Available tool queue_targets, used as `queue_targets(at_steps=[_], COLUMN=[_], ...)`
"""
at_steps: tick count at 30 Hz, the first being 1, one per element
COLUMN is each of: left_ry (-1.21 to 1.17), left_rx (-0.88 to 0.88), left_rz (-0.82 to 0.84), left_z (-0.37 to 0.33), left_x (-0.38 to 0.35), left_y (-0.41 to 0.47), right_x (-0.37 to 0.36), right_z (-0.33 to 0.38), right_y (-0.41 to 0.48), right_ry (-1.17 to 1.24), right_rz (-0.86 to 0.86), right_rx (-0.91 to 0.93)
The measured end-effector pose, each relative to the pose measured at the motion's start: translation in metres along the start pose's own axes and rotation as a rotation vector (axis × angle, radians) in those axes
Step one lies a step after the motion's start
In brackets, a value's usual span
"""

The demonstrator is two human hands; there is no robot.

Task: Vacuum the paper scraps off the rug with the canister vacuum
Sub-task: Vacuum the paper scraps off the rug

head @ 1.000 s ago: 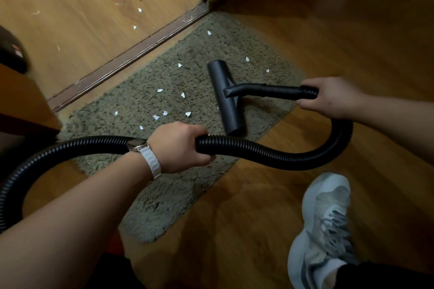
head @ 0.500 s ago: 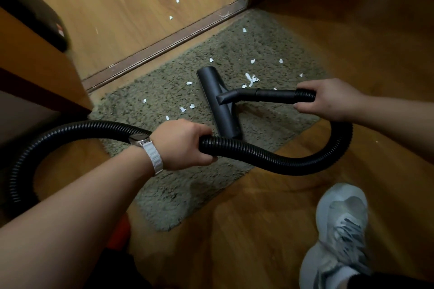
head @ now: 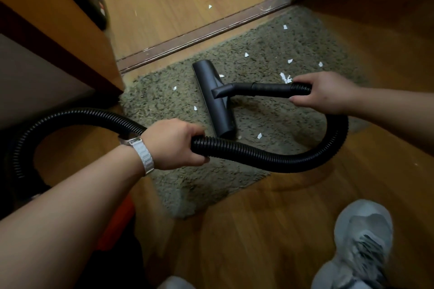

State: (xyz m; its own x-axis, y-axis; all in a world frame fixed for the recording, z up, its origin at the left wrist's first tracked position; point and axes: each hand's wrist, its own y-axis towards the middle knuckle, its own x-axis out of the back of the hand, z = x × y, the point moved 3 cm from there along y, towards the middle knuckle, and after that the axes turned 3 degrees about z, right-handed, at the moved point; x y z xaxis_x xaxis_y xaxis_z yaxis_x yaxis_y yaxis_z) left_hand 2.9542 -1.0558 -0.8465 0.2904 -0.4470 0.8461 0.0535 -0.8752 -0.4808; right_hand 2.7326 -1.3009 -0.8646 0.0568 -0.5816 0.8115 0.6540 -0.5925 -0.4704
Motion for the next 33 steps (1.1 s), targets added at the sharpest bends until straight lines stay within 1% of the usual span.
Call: queue_targets(at_steps=[9,18,22,28,33], left_ry=[-0.007,-0.040,-0.068,-0.085,-0.090], left_rx=[0.100,0.188,0.210,0.241,0.253], left_rz=[-0.002,0.012,0.026,0.005,-0.045], left_z=[0.027,0.050,0.052,0.047,0.039], left_x=[-0.003,-0.015,-0.020,-0.015,-0.005], left_y=[-0.034,-0.080,-0.101,-0.113,-0.103], right_x=[-0.007,-0.030,-0.040,-0.030,-0.010], right_z=[0.049,0.108,0.125,0.133,0.116], right_y=[0.025,0.034,0.036,0.035,0.035], right_ry=[-0.027,-0.145,-0.146,-0.198,-0.185], right_rz=[0.067,0.136,0.164,0.133,0.086], right_rx=[0.080,0.234,0.295,0.305,0.247])
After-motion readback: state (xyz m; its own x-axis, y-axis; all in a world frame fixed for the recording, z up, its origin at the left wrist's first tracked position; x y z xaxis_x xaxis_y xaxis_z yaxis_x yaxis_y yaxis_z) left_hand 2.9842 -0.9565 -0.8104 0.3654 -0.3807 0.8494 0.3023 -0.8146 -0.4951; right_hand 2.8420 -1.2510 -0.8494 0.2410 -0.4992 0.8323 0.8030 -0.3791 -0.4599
